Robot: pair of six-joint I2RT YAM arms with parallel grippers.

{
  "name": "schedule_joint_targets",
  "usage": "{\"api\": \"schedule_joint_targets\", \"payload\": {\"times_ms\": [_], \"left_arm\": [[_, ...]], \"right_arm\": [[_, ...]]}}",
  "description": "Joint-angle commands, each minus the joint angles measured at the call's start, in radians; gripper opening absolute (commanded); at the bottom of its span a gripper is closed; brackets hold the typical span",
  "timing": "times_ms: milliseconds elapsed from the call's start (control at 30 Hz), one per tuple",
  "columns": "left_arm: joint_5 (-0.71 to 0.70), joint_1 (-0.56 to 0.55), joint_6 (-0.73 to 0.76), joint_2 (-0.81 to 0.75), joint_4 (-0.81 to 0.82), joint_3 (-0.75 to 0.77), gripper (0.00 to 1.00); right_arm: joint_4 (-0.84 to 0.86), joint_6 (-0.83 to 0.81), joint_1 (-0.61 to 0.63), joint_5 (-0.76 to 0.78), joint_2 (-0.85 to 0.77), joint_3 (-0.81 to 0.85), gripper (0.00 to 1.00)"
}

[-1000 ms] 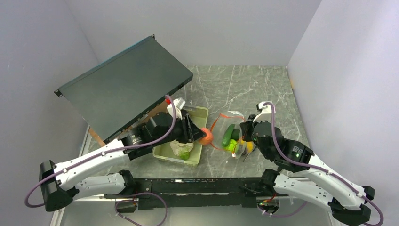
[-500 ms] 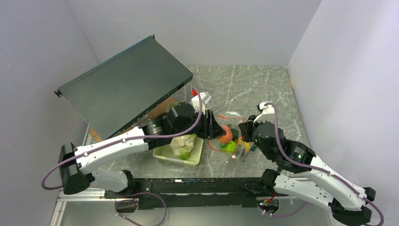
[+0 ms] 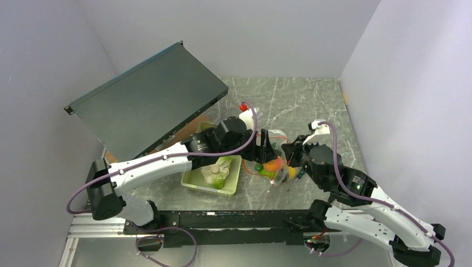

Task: Place the food in the zip-top bag and seal the zipper
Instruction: Place the fake fruit in the zipper food storage bag, then pick up the fake vegetable from the bin.

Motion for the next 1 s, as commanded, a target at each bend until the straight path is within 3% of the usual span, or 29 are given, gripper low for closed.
{"api": "schedule_joint_targets", "payload": {"times_ms": [0, 300, 600, 800, 967], "left_arm": [[0.054, -0.009, 0.028, -0.002, 0.045, 0.038, 0.86], [-0.045, -0.009, 0.057, -0.155, -0.012, -0.052, 0.89], [-0.217, -0.009, 0.086, -0.343, -0.184, -0.148, 0.91], [-0.374, -0.009, 0.079, -0.384, -0.342, -0.189, 0.91], [-0.481, -0.009, 0.055, -0.373, -0.344, -0.241, 0.90]], "right_arm": [[0.068, -0.009, 0.005, 0.004, -0.001, 0.014, 0.00], [0.061, -0.002, 0.004, 0.016, 0.002, -0.006, 0.00], [0.049, 0.011, 0.005, 0.034, 0.008, -0.005, 0.00], [0.026, 0.029, 0.005, 0.072, -0.004, -0.002, 0.00], [0.023, 0.032, 0.005, 0.093, -0.023, -0.010, 0.00]]}}
